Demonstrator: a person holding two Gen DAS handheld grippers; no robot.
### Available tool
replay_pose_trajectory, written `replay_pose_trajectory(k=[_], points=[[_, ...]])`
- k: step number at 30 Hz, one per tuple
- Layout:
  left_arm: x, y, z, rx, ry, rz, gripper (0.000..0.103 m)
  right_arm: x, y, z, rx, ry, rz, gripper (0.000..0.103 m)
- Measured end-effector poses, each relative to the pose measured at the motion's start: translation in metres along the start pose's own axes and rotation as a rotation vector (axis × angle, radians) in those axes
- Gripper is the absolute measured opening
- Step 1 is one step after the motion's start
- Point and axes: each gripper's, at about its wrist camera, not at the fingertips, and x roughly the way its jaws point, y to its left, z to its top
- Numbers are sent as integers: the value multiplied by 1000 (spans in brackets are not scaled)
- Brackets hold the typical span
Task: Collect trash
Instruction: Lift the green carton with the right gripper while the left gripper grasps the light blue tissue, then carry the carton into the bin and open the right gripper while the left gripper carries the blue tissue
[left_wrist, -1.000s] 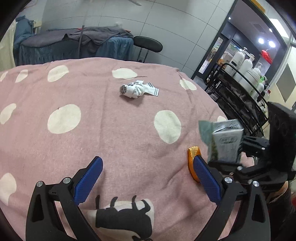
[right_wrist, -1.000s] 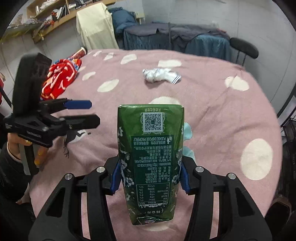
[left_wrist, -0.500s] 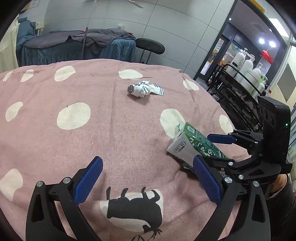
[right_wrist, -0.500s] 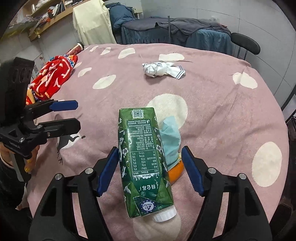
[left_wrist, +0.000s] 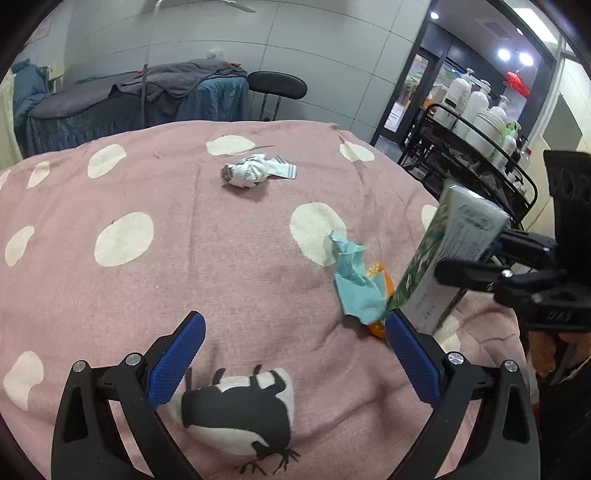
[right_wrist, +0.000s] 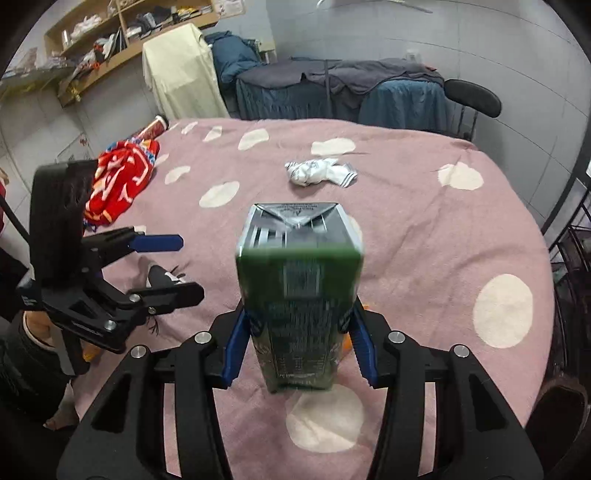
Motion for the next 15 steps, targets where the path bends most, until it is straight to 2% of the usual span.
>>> replay_pose_trajectory(k=[1,3,5,8,13,15], points=[[3,-7,2,24,6,-3,95,-9,-5,-2,21,-21,-6,49],[15,-20,8,62,32,-28,83,-28,-12,-8,56,-62,-29,49],[35,-31,14,90,81,-50,78,-41,-16,-15,75,-85,-46,49],[58,-47,21,137,118,-38,76,-59,-23,-27,110,-122,-77,49],[104,-62,34,172,233,-2,61,-83,-32,-52,165,-149,-106,49],[113,-62,37,168,246,20,40,-92,-35,-62,181,-160,-122,49]])
